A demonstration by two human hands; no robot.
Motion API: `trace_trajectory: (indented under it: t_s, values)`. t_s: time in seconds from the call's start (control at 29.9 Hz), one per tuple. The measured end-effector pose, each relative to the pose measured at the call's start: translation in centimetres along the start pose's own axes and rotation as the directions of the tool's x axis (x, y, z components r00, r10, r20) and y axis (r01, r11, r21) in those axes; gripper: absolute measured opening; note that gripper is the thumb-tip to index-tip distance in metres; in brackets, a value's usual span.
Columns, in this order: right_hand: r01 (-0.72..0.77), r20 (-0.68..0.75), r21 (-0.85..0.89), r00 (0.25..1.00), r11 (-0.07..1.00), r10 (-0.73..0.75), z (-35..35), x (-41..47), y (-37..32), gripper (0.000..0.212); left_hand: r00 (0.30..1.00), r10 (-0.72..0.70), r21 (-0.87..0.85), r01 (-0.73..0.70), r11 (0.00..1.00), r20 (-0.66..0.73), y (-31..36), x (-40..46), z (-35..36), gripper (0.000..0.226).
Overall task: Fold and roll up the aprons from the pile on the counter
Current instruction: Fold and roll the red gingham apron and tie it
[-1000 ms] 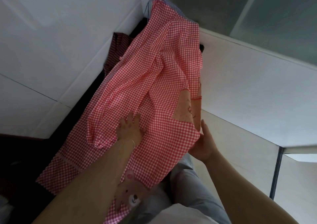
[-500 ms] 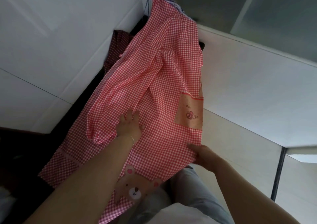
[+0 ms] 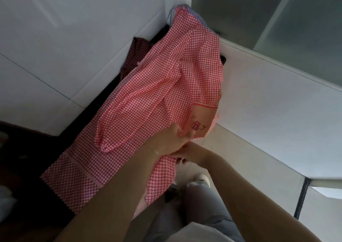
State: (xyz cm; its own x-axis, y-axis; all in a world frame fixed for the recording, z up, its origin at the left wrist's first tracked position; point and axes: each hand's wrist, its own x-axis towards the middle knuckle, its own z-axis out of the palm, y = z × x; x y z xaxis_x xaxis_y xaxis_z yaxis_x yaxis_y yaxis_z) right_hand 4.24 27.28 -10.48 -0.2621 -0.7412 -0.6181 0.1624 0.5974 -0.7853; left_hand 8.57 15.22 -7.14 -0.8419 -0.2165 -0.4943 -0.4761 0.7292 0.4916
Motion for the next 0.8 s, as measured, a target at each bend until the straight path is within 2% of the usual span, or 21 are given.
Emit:
trace_trajectory:
  t_s: [0.07, 0.1, 0.23, 0.3, 0.37, 0.44, 0.47, 0.5, 0.54, 0.64, 0.74, 0.8]
  values:
    - [0.06, 0.002, -0.055, 0.998, 0.997, -0.06, 1.3, 1.1, -1.7, 0.052, 0.997, -0.033, 0.219, 0.047, 0.975, -0.067, 0.1, 0.6, -1.2, 0.039]
    - [0.081, 0.03, -0.053, 0.996, 0.995, -0.079, 1.9, 1.4, -2.0, 0.053, 0.994, -0.083, 0.262, 0.097, 0.96, -0.067, 0.0, 0.7, -1.8, 0.034]
    - [0.11, 0.092, -0.162, 0.991, 0.981, -0.096, 1.6, 1.7, -1.2, 0.046, 0.966, -0.255, 0.189, 0.257, 0.948, -0.033, -1.6, 1.0, -3.1, 0.028]
    - [0.094, -0.013, -0.215, 0.995, 0.972, -0.099, 0.7, 2.2, -0.6, 0.036, 0.937, -0.339, 0.025, 0.343, 0.939, -0.085, -2.5, 0.5, -3.6, 0.024]
    - [0.11, -0.234, -0.27, 0.956, 0.956, -0.176, -0.9, 2.8, -0.9, 0.023, 0.888, -0.418, -0.145, 0.396, 0.907, -0.191, -3.4, 0.0, -3.9, 0.021]
    - [0.185, -0.436, -0.35, 0.836, 0.918, -0.335, -3.1, 4.4, -3.5, 0.022, 0.797, -0.484, -0.241, 0.422, 0.874, -0.36, -5.2, -0.4, -4.6, 0.033]
    - [0.211, -0.511, -0.386, 0.762, 0.898, -0.398, -4.7, 5.1, -5.2, 0.024, 0.764, -0.485, -0.237, 0.424, 0.874, -0.426, -5.8, 0.0, -4.8, 0.038]
    - [0.216, -0.528, -0.441, 0.722, 0.871, -0.447, -6.3, 5.9, -7.2, 0.029, 0.747, -0.469, -0.214, 0.419, 0.883, -0.472, -6.3, 0.3, -5.1, 0.041]
    - [0.193, -0.494, -0.513, 0.73, 0.836, -0.472, -7.7, 6.9, -9.0, 0.035, 0.746, -0.451, -0.192, 0.413, 0.89, -0.489, -6.6, 0.7, -5.4, 0.043]
    - [0.018, -0.339, -0.73, 0.859, 0.683, -0.385, -10.0, 10.7, -11.7, 0.04, 0.769, -0.426, -0.173, 0.393, 0.903, -0.477, -7.5, 1.6, -6.4, 0.044]
    - [0.024, -0.207, -0.789, 0.93, 0.614, -0.303, -9.6, 13.5, -14.0, 0.029, 0.78, -0.417, -0.2, 0.366, 0.909, -0.466, -9.1, 2.5, -8.3, 0.044]
    - [0.035, -0.096, -0.842, 0.972, 0.539, -0.214, -9.3, 14.6, -15.4, 0.036, 0.797, -0.412, -0.236, 0.34, 0.91, -0.441, -10.1, 3.0, -9.6, 0.041]
